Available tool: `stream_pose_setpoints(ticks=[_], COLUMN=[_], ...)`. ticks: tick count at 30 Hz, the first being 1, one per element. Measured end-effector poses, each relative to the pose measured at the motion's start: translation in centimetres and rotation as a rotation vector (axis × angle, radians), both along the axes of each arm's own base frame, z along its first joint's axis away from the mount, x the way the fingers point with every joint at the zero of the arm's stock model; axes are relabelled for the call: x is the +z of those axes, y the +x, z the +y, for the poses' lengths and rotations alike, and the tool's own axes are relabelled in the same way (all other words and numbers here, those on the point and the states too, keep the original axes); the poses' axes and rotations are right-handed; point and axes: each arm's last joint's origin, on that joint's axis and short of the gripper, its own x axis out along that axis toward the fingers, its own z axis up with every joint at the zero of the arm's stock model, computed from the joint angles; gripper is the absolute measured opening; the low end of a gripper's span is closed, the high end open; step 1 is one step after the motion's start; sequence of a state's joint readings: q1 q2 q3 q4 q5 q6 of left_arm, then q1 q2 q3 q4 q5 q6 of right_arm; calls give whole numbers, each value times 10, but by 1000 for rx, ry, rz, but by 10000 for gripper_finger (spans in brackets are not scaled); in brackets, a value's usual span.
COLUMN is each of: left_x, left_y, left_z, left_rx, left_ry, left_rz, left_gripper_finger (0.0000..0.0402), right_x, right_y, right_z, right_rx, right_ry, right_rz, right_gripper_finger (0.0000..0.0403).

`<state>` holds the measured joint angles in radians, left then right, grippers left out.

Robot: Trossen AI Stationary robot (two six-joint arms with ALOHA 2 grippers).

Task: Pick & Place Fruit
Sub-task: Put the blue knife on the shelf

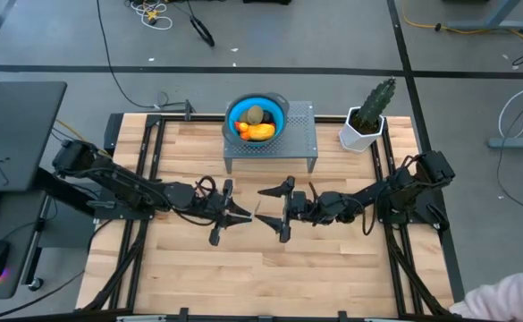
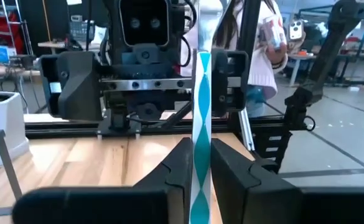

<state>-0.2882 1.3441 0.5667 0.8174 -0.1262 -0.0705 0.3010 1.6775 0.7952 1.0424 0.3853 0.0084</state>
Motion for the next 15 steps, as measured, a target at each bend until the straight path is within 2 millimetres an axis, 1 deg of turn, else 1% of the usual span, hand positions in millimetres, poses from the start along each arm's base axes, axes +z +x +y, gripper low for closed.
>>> stream_pose_setpoints(ticks=[8, 11, 15], left_x=[1, 0, 0], left_y=[0, 0, 0], left_z=[0, 0, 1], left_rx=[6, 6, 12], left_ry=[39, 42, 52], left_rz=[-13, -10, -12], left_gripper_finger=[55, 55, 56], right_x=[0, 0, 2], right_y=[1, 1, 3], right_z=[-2, -2, -2], right_rx=[59, 61, 59], right_ry=[0, 0, -3], right_rz=[-5, -5, 4], right_gripper_finger=[268, 251, 242])
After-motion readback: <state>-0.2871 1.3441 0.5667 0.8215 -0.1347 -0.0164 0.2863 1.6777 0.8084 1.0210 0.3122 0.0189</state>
